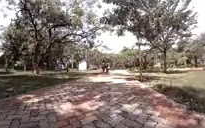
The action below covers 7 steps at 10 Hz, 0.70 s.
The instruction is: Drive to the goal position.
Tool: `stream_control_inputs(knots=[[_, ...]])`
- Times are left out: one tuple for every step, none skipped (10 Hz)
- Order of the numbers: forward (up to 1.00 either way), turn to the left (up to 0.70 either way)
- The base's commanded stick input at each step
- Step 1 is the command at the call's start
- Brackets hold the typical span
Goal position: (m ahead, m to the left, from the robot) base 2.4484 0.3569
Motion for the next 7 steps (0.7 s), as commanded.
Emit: stream_control_inputs(knots=[[0.70,-0.14],[0.70,0.00],[0.70,0.00],[0.70,0.00],[0.70,0.00],[0.70,0.00],[0.70,0.00]])
